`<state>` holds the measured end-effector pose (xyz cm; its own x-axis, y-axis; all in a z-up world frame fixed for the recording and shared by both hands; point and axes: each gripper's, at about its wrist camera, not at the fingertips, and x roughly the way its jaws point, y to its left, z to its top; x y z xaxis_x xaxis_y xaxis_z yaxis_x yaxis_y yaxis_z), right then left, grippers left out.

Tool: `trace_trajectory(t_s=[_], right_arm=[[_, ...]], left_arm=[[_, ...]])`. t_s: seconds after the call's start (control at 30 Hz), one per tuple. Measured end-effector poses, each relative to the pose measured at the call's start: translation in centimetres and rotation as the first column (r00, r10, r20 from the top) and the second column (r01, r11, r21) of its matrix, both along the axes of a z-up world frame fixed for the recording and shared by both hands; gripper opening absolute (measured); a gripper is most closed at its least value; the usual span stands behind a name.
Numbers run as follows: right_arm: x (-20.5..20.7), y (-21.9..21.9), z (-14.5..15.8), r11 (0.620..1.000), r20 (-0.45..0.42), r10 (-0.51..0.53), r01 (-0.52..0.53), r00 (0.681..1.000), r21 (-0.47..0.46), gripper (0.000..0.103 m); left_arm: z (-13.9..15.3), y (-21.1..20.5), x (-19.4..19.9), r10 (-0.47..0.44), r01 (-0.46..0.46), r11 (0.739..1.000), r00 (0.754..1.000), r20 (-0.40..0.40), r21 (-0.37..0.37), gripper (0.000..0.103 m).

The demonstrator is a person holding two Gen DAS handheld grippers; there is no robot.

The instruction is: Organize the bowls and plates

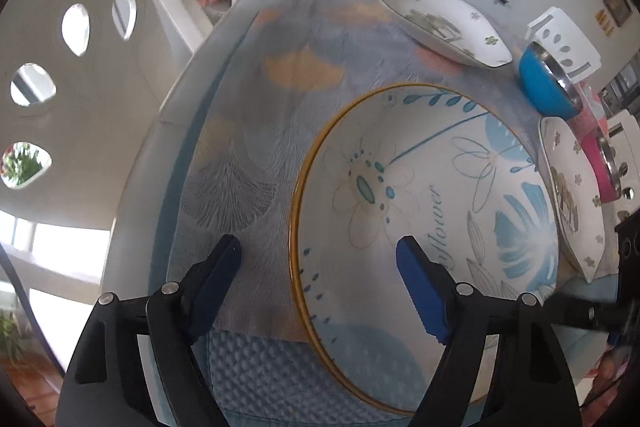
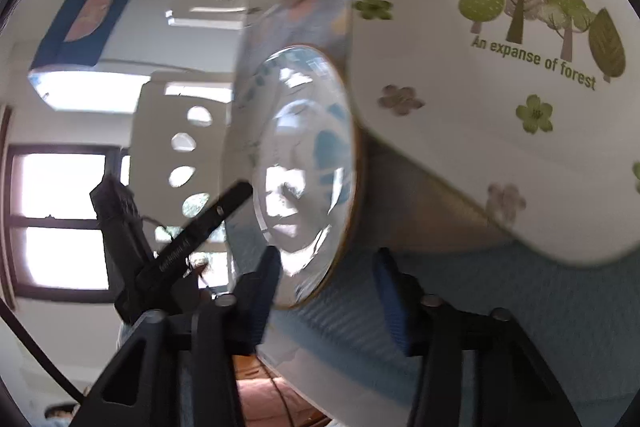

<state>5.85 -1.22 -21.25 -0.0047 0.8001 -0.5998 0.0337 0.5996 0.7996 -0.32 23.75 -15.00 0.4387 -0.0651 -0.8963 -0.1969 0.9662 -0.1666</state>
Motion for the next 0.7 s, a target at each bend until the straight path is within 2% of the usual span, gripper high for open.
trace_trajectory(t_s=[0.07, 0.13, 0.2, 0.23, 0.3, 0.4, 0.53, 0.63, 0.7], right_arm=[[0.1, 0.0, 0.0, 1.0, 0.004, -0.017, 0.017, 1.0, -0.002, 0.038], [0.1, 0.6, 0.0, 1.0, 0.013, -0.007, 0.007, 1.0, -0.02, 0.034], [0.0, 1.2, 0.1, 0.999, 0.026, 0.012, -0.011, 1.0, -0.052, 0.025], [0.1, 1.4, 0.1, 0.997, 0.037, 0.018, -0.015, 0.999, -0.072, 0.021], [0.1, 1.7, 0.4, 0.994, 0.056, 0.009, -0.003, 0.998, -0.113, 0.021], [-0.1, 2.0, 1.0, 0.984, 0.113, 0.018, 0.002, 0.993, -0.177, 0.015], [-1.4, 3.9, 3.0, 0.947, 0.265, 0.161, -0.073, 0.951, -0.314, 0.018], [-1.8, 4.0, 3.3, 0.93, 0.297, 0.199, -0.084, 0.934, -0.357, 0.018], [-2.9, 4.6, 4.2, 0.892, 0.347, 0.28, -0.109, 0.895, -0.438, 0.02]], left_arm=[[0.1, -0.4, -0.3, -0.035, 0.035, 0.999, 0.999, 0.017, -0.024, 0.075], [0.1, -1.3, -0.6, -0.07, 0.07, 0.997, 0.997, 0.037, -0.011, 0.074], [-0.2, -3.1, -0.7, -0.153, 0.151, 0.987, 0.987, 0.046, 0.051, 0.077], [0.0, -3.9, -0.9, -0.168, 0.162, 0.983, 0.984, 0.063, 0.089, 0.077], [-0.1, -3.6, -1.2, -0.145, 0.142, 0.989, 0.988, 0.058, 0.039, 0.075], [0.2, -3.2, -1.9, -0.125, 0.124, 0.992, 0.989, 0.077, 0.013, 0.069], [0.7, -3.4, -3.3, -0.139, 0.137, 0.99, 0.987, 0.08, 0.035, 0.069], [0.3, -3.7, -4.3, -0.152, 0.15, 0.988, 0.987, 0.061, 0.037, 0.069], [0.4, -4.4, -5.1, -0.169, 0.166, 0.985, 0.984, 0.057, 0.048, 0.069]])
